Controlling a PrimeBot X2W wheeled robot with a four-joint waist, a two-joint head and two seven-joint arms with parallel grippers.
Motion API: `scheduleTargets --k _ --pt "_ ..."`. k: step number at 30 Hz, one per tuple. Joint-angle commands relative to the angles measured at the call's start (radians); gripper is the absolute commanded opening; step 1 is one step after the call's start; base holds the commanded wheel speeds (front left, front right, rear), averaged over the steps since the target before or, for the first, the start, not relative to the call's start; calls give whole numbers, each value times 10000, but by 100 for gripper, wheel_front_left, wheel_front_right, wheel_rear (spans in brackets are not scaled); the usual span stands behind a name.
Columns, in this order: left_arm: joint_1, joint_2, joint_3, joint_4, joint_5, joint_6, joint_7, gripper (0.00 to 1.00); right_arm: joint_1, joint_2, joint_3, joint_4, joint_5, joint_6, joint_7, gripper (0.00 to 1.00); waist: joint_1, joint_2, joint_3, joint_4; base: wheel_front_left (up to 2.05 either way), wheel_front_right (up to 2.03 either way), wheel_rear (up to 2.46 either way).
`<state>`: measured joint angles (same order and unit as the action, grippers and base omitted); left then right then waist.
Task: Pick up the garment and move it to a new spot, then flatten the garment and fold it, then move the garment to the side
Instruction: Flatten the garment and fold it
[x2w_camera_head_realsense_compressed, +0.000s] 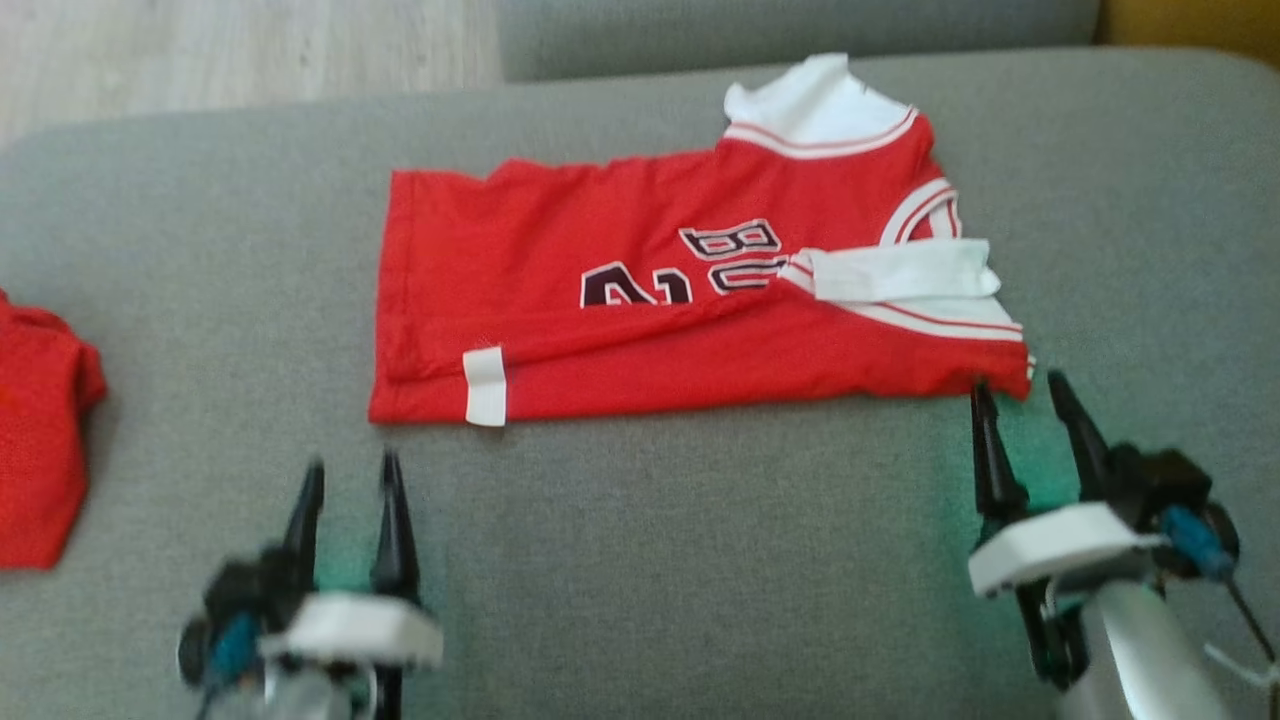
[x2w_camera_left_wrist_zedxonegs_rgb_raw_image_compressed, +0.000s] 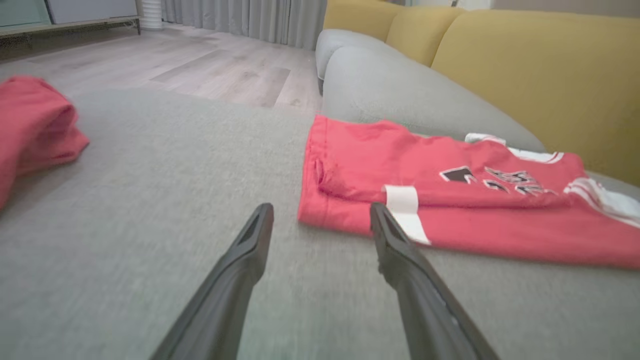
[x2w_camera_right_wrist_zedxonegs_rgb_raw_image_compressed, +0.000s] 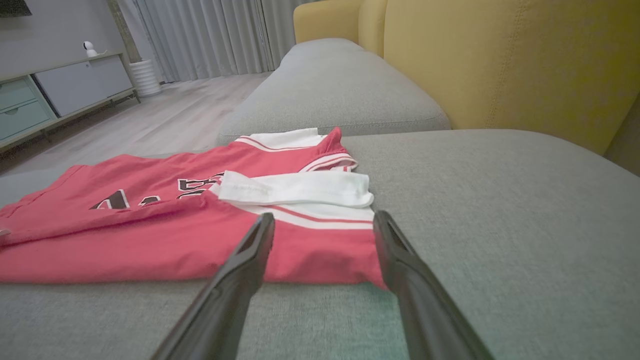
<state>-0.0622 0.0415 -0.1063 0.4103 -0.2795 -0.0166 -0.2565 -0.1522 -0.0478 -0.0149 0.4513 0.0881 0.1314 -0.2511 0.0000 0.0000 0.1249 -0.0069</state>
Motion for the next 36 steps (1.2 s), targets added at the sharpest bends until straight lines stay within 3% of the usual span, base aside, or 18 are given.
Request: scheduleTargets --k 1,9,16,17,18,20,27,28,29,36 --pt "-1041 87 251 7 -192 -156 -53 100 -674 -25 273 -288 48 -7 -106 100 0 0 539 -60 0 0 0" --pt "-2806 87 620 1830 -108 -354 -53 100 -1538 -25 330 -249 140 -7 -106 100 0 0 1602 -401 0 0 0" --pt "-3226 87 589 3135 -194 -544 -53 100 -1833 -24 -116 132 158 -7 -106 100 0 0 1867 -557 0 0 0" --pt "-3259 87 506 3289 -212 -591 -53 82 -1869 -24 -190 252 156 -7 -106 100 0 0 1883 -559 0 0 0" --pt "-3304 87 439 3395 -238 -634 -53 47 -1911 -24 -256 401 107 -7 -106 100 0 0 1902 -553 0 0 0" --pt "-3389 87 256 3593 -279 -733 -53 0 -2028 -24 -386 792 22 -7 -106 100 0 0 1935 -524 0 0 0" --pt "-3615 87 -112 3738 -486 -872 -53 0 -2620 -24 -412 2235 211 -7 272 100 0 0 2052 -365 0 0 0" --pt "-3624 87 -140 3721 -512 -879 -53 0 -2687 -24 -369 2435 365 -7 348 53 0 0 2064 -340 0 0 0" --pt "-3630 87 -166 3685 -545 -888 -53 0 -2745 -24 -301 2615 483 -7 409 0 0 0 2075 -316 0 0 0" --pt "-3545 87 9 2675 -717 -946 -53 0 -3102 -24 -40 3022 1700 -7 124 0 0 0 1831 -206 0 0 0"
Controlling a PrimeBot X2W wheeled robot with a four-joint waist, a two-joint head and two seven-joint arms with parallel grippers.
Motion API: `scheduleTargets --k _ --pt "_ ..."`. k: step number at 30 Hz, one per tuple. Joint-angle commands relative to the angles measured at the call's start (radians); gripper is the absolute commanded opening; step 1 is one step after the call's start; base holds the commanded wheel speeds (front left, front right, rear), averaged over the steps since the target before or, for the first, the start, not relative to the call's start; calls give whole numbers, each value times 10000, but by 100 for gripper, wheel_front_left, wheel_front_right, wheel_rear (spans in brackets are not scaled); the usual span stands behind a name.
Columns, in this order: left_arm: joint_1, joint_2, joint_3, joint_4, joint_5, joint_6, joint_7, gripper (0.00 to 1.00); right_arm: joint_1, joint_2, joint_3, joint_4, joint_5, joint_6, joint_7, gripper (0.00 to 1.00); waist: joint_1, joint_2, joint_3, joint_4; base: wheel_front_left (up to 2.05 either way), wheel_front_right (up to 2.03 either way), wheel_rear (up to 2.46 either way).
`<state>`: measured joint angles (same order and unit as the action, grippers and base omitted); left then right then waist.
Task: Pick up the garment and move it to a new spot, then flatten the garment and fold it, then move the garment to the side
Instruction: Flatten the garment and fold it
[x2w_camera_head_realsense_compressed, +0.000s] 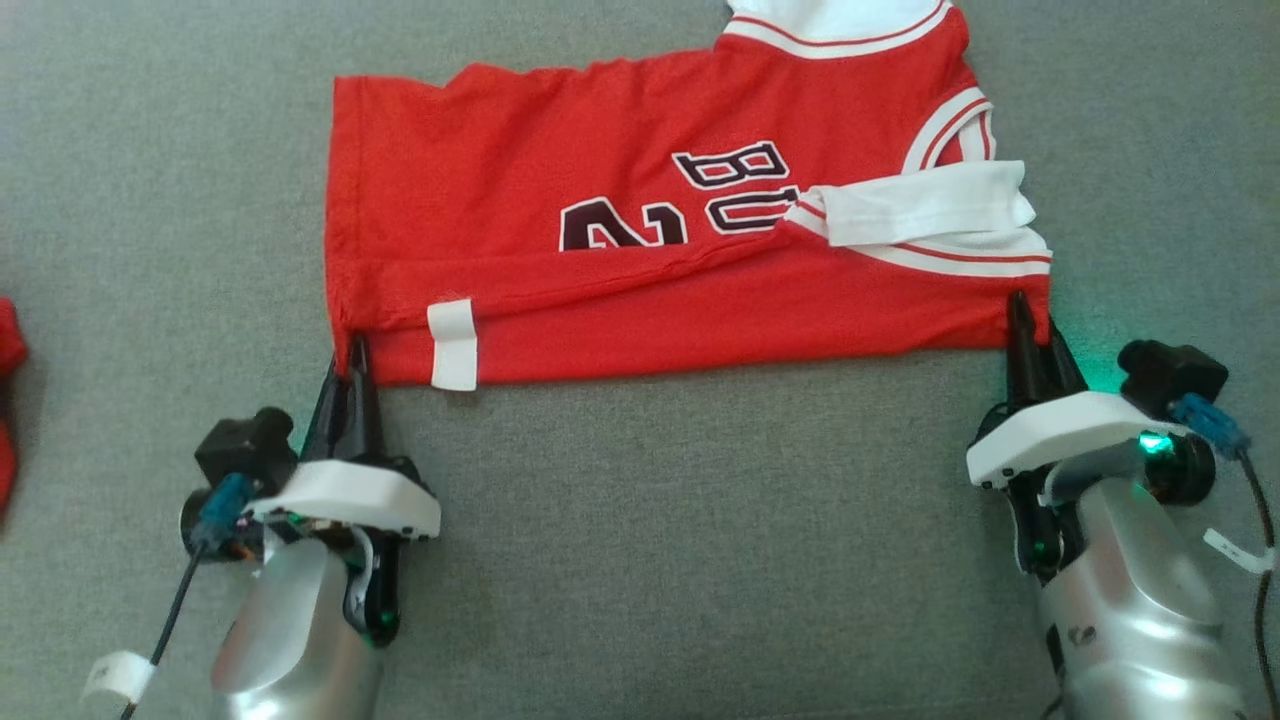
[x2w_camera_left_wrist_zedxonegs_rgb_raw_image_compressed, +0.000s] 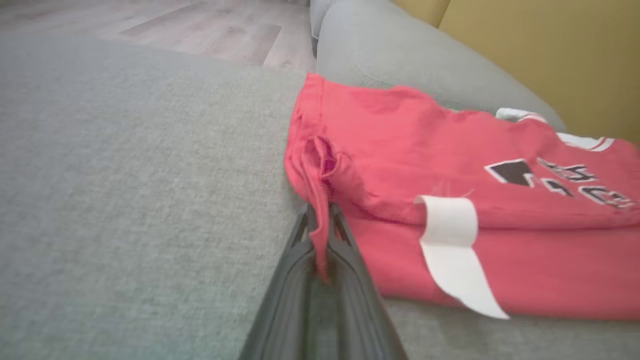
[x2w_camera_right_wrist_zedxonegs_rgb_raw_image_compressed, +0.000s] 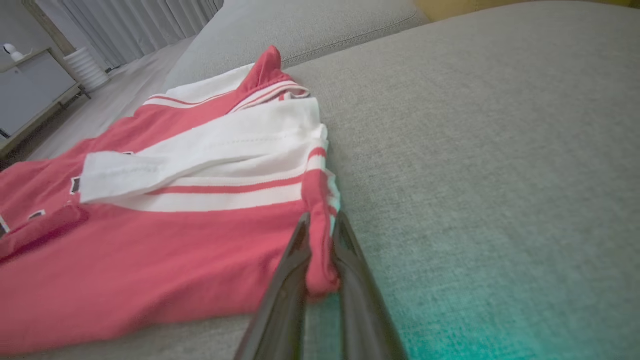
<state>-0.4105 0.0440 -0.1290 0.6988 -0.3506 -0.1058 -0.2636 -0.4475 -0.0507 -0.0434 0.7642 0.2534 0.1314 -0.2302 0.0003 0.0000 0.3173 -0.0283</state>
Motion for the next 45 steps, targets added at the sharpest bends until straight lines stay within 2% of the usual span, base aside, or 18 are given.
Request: scheduleTargets --k 1,6,10,16,21,24,26,30,34,37,42,45 --pt "-91 62 369 -419 68 -54 18 0 -270 5 278 -151 181 -7 -127 0 -3 0 -202 9 0 0 0" --pt "-364 188 1172 -1250 483 -44 18 0 -1102 5 236 -325 497 -7 -165 0 -3 0 -1001 -10 0 0 0" --pt "-114 313 1614 -1107 734 -51 18 0 -1323 -30 37 -297 715 -7 388 0 -3 0 -1874 -4 0 0 0" --pt "1292 192 1677 -512 792 -41 18 0 274 -207 181 -597 873 -7 864 0 -3 0 -2391 48 0 0 0" --pt "2507 81 1599 -152 466 55 18 0 1863 -257 132 -1024 1066 -7 1001 0 -3 0 -2341 109 0 0 0" --pt "2773 71 1433 -82 210 98 18 0 2248 -235 95 -1250 1119 -7 1020 0 -3 0 -2247 106 0 0 0" --pt "2866 68 1246 -197 -20 195 18 100 2423 -218 93 -1552 1083 -7 914 100 -3 0 -2143 105 0 0 0" --pt "2566 65 1145 -834 111 477 18 100 2256 -187 88 -2189 942 -7 638 100 -3 0 -1881 128 0 0 0" --pt "1680 246 1088 -1188 492 314 18 100 1708 -169 186 -2610 677 -7 620 100 -3 0 -1558 154 0 0 0" --pt "467 786 836 -867 567 31 395 100 1189 -177 438 -2793 440 -7 812 100 -3 0 -1252 202 0 0 0" --pt "-1623 1966 128 -393 388 -223 2129 100 154 -185 891 -2952 232 -7 1102 100 -3 0 -583 162 0 0 0" --pt "-2363 2508 -677 -226 -213 -242 3144 100 -366 -171 1113 -2911 219 -7 1141 100 -3 0 -209 91 0 0 0"
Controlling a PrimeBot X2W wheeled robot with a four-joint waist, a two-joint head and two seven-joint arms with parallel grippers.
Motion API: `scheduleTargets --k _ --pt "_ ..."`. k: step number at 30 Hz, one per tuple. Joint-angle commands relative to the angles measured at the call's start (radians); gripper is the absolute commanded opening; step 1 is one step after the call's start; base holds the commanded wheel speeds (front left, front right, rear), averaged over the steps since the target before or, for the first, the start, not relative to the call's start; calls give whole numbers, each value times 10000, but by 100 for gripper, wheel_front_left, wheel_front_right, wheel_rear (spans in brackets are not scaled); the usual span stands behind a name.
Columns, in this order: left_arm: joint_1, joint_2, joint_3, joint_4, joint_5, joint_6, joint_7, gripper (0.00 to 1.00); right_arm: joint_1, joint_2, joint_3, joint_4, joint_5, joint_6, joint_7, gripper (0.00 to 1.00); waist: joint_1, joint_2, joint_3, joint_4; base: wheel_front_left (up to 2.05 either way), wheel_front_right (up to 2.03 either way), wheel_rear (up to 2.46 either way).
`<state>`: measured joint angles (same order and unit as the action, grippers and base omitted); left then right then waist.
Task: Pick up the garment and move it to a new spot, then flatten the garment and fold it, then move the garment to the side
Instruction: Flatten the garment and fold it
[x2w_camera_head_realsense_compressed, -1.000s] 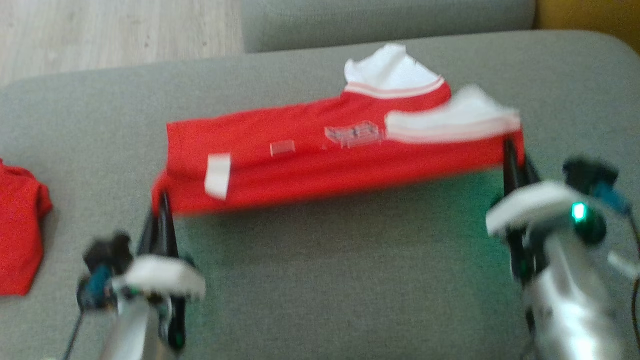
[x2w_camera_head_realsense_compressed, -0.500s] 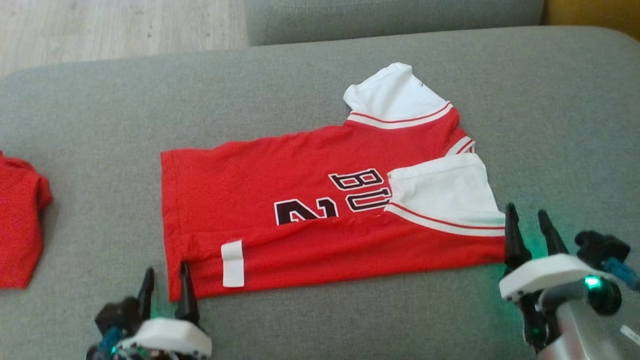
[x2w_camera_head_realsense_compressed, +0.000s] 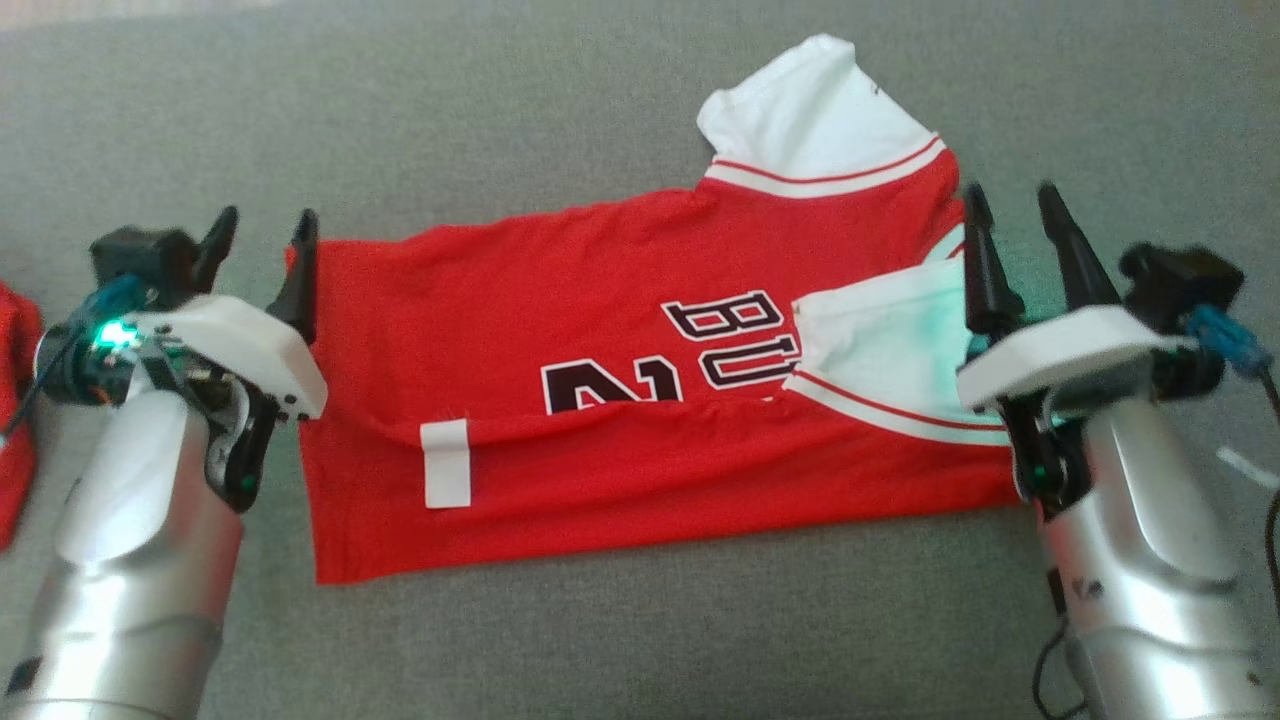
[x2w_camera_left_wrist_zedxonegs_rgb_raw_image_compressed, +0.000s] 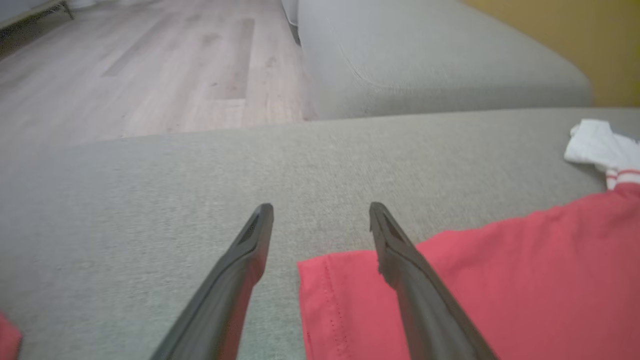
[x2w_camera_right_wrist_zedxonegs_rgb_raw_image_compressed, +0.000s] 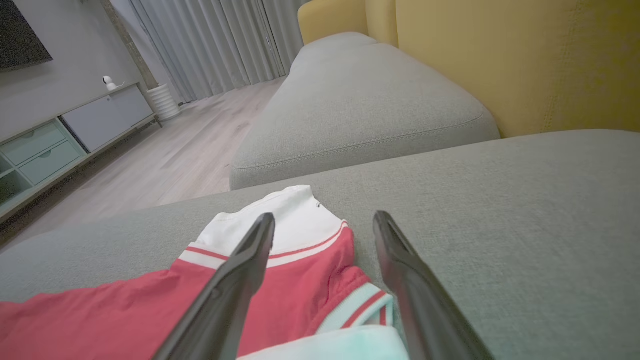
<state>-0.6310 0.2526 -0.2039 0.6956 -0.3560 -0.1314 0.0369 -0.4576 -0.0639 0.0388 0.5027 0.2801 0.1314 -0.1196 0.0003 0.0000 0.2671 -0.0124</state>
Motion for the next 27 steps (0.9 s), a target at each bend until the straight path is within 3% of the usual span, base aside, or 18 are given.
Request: scheduleTargets --k 1,5,9,16,17,18,19,27 --pt "-297 605 -259 -225 -415 14 410 100 -409 -35 378 -260 -46 -7 24 100 -3 0 396 -94 0 0 0" --pt "-588 1338 -1334 -412 -1588 11 1180 100 -814 -29 582 -95 17 -7 -93 100 -3 0 761 -164 0 0 0" --pt "-772 1868 -1783 -389 -2198 10 1273 100 -1067 -83 699 73 87 -7 -202 100 -3 0 1011 -211 0 0 0" --pt "-1016 1927 -2412 -83 -2750 9 994 100 -1478 -287 917 313 145 -7 -139 100 -3 0 1253 -168 0 0 0" --pt "-1041 1904 -2546 -89 -2840 9 953 90 -1566 -334 973 343 139 -7 -67 100 -3 0 1283 -149 0 0 0" --pt "-1071 1887 -2692 -115 -2937 9 928 26 -1668 -395 1026 374 129 -7 29 100 -3 0 1322 -116 0 0 0" --pt "-1108 1898 -2826 -141 -3015 9 886 0 -1787 -454 1054 418 129 -7 145 100 -3 0 1354 -81 0 0 0" --pt "-1688 1995 -3205 -159 -2863 8 -292 0 -3292 -1128 1257 1168 -146 -7 1392 100 -3 0 1585 530 0 0 0"
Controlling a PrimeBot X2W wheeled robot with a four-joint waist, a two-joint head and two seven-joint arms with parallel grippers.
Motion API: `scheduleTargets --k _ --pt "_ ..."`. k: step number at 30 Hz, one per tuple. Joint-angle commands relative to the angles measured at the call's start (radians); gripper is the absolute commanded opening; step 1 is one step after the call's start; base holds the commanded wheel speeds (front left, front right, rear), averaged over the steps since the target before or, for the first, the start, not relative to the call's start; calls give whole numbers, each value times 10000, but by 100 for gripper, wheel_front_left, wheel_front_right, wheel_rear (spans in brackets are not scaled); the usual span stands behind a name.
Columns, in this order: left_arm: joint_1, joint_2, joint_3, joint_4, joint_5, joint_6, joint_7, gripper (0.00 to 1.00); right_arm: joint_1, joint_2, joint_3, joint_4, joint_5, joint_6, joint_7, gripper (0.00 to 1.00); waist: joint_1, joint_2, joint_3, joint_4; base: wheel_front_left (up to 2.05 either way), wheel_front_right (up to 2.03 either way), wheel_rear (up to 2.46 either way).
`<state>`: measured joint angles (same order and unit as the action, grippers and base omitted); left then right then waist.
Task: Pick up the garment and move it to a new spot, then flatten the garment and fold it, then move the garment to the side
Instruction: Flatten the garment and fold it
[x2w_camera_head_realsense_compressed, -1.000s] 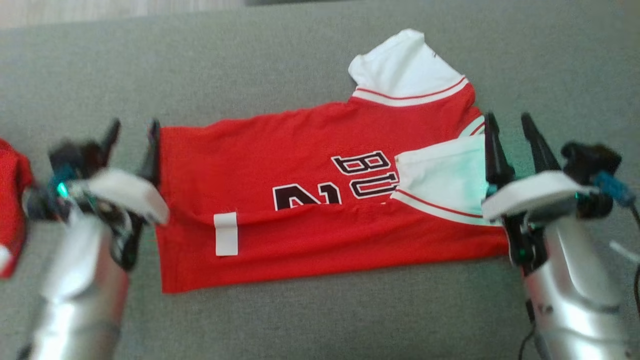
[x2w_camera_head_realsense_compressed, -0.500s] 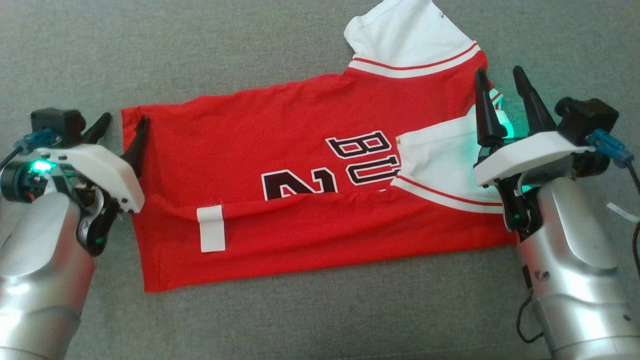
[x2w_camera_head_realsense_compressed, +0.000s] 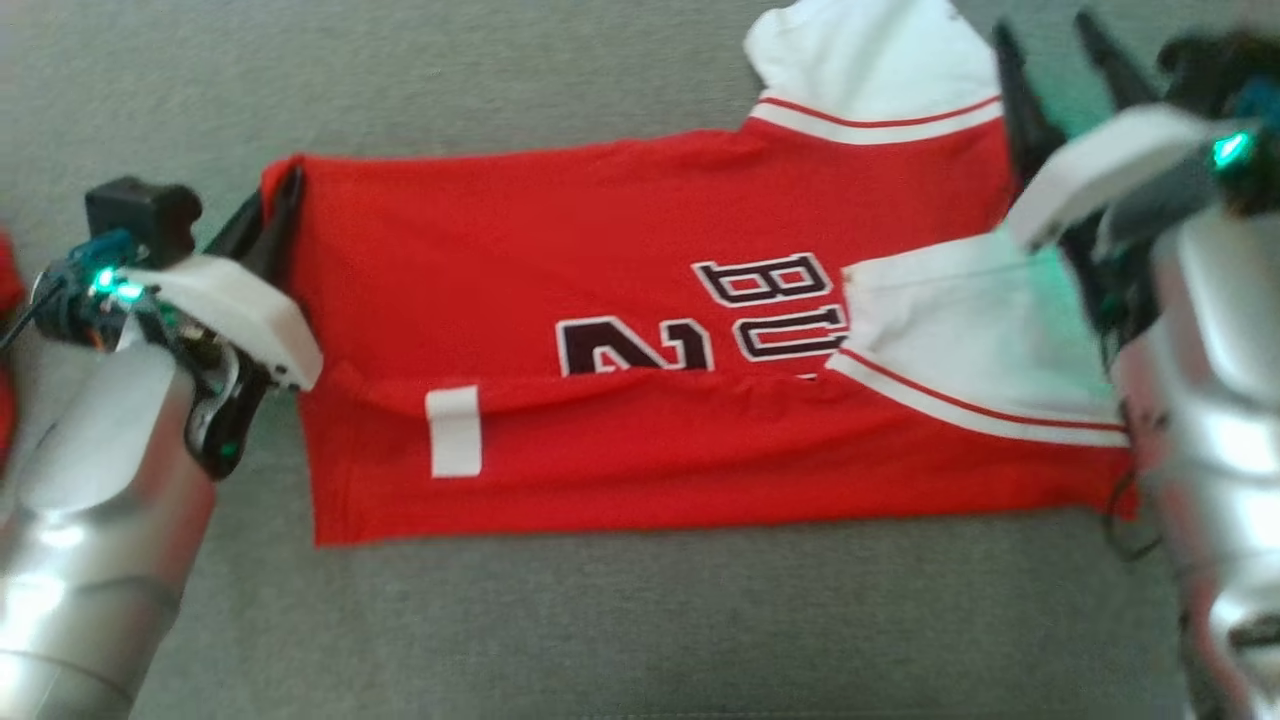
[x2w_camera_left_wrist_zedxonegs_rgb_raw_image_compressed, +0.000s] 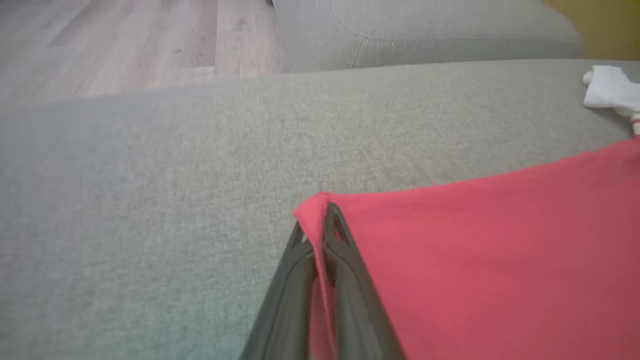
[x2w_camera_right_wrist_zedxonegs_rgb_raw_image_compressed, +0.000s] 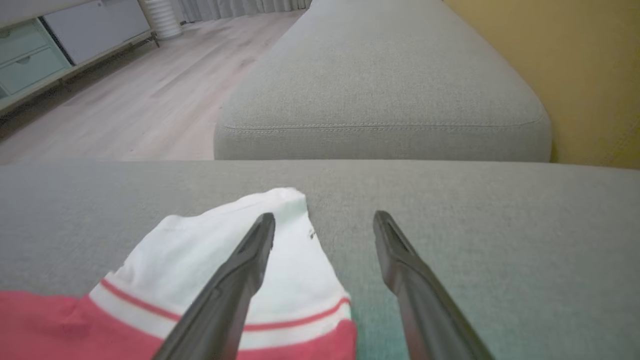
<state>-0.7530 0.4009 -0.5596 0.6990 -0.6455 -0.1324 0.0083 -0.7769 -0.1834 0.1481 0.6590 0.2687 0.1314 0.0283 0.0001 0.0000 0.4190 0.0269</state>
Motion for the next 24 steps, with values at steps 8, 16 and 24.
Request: scheduleTargets --k 8,16,24 --pt "-1242 -267 -265 -208 292 18 -947 0 -1983 -617 413 1332 -648 -7 1852 100 -1 0 398 1360 0 0 0" --pt "-1759 -976 -1011 62 30 18 -1419 0 -2963 -971 26 2630 -1443 -7 2310 100 -1 0 733 2185 0 0 0" --pt "-2067 -1146 -1664 468 -471 18 -1822 0 -3408 -1010 -24 3528 -2002 -7 2685 0 -1 0 877 2409 0 0 0"
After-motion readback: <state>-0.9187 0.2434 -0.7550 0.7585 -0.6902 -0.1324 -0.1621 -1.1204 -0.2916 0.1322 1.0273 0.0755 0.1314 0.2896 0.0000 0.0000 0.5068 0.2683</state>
